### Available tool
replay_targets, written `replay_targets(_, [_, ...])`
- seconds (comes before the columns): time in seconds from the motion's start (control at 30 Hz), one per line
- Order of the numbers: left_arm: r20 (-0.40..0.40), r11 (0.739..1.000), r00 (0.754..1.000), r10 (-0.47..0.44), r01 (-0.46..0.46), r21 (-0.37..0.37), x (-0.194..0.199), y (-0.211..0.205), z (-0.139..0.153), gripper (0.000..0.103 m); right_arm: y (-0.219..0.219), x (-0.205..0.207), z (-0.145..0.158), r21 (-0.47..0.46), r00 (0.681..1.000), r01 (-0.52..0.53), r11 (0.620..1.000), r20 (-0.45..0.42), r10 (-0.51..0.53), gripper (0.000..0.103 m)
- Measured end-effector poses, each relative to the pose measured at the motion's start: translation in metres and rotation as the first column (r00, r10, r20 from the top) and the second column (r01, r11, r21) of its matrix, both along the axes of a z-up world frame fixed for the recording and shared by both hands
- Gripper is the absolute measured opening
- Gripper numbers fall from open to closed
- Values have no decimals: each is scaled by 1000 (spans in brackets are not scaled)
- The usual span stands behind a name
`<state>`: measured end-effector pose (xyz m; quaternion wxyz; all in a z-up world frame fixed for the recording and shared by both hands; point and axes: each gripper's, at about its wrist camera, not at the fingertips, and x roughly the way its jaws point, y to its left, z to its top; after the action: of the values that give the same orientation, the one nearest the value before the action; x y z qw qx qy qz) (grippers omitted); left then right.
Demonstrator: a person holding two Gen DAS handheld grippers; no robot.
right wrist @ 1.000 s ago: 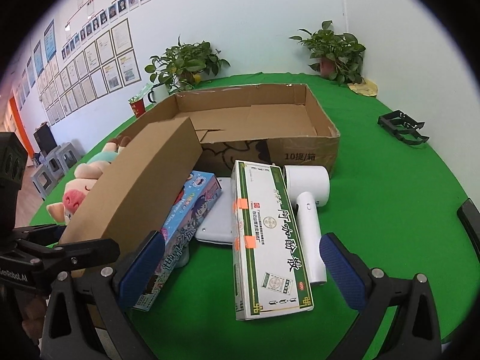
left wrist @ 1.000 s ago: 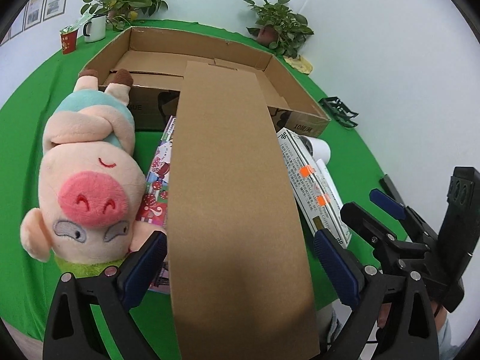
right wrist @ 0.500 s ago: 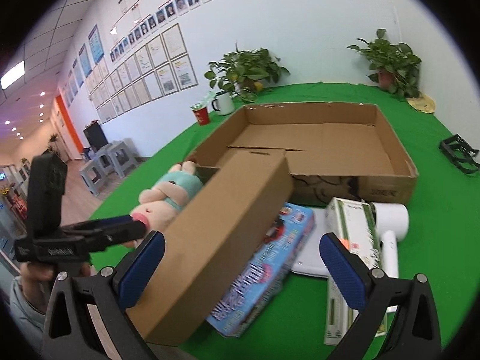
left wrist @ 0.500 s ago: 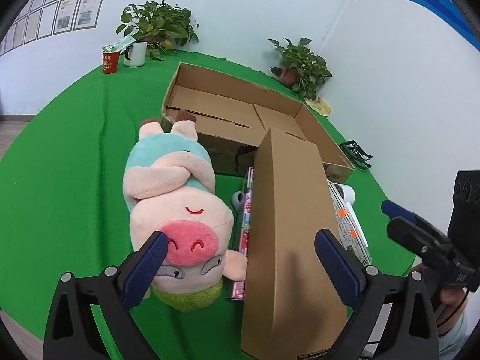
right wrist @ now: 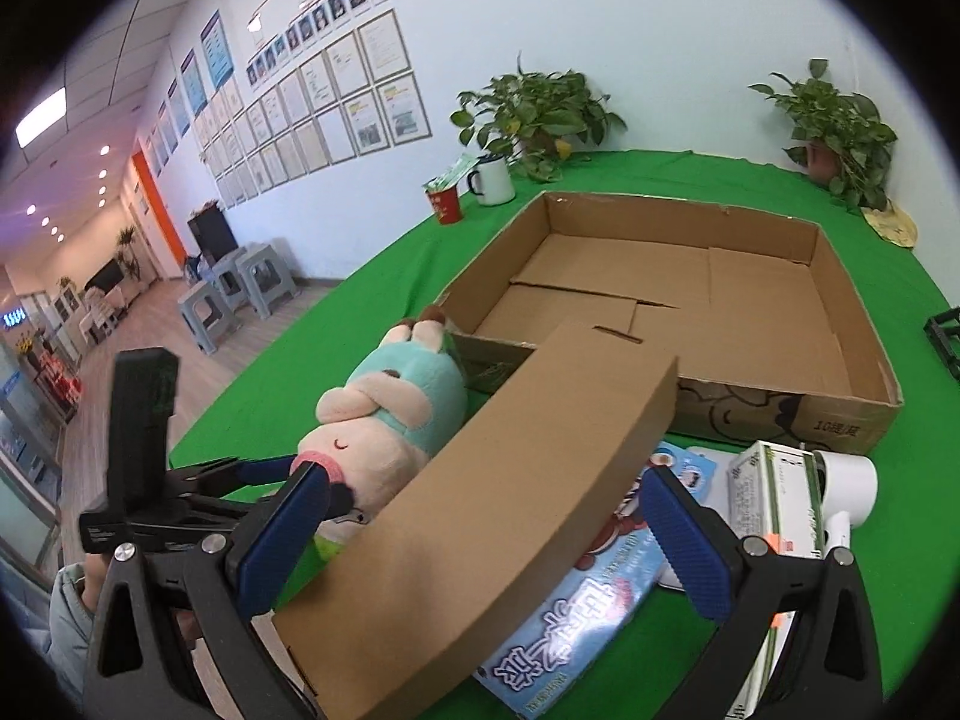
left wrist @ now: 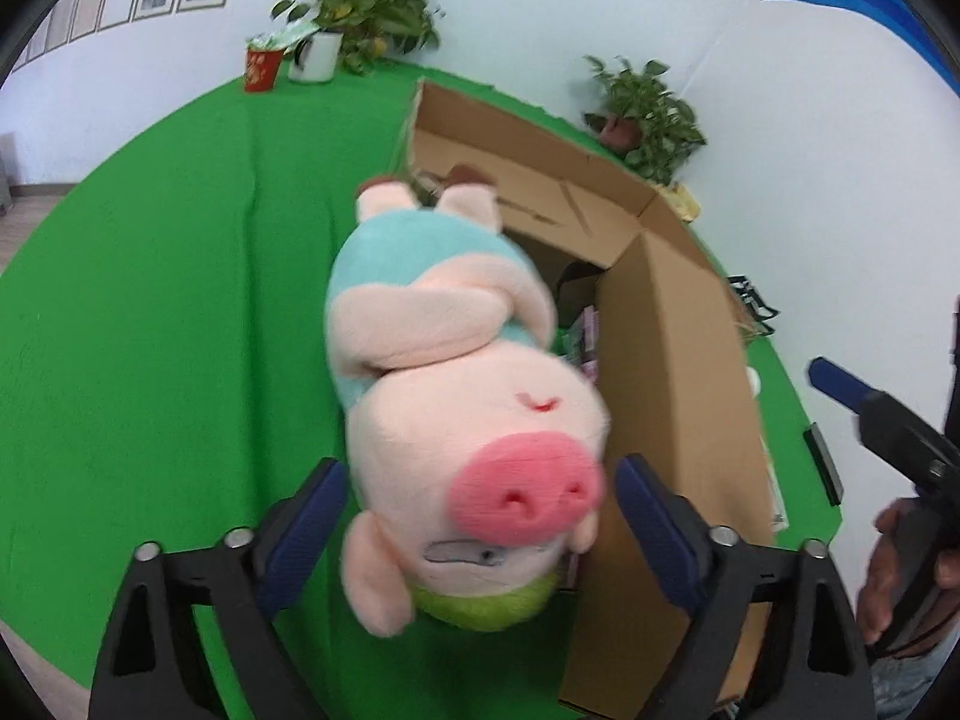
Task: Organize objects
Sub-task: 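Lift the pig with the left tool while the right tool also grips it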
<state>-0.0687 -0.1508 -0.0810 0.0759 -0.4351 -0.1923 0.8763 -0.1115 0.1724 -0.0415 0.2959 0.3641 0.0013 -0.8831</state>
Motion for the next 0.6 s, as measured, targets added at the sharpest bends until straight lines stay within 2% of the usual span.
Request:
replay_targets(0.07, [2,998,1000,-14,14,62,-2,-6,-8,78,-8,1,-1,16,1000,-26,1000,6,26,103])
replay_targets(0.27, [-24,999,999,-22,23,43,3,-7,-5,62,-30,-2,-8,27,996,-82,996,49,80,103])
replay_targets(0.47, [-19,1000,1000,-18,17,-4,22,-9,2,60,-57,-22,-12,-35,982,-128,991,135,132,103])
replay_targets(0.6, [-12,1000,1000,1,-2,-4,43,-11,6,60,-87,-33,-23,-47,961,-170,984,213,176,103])
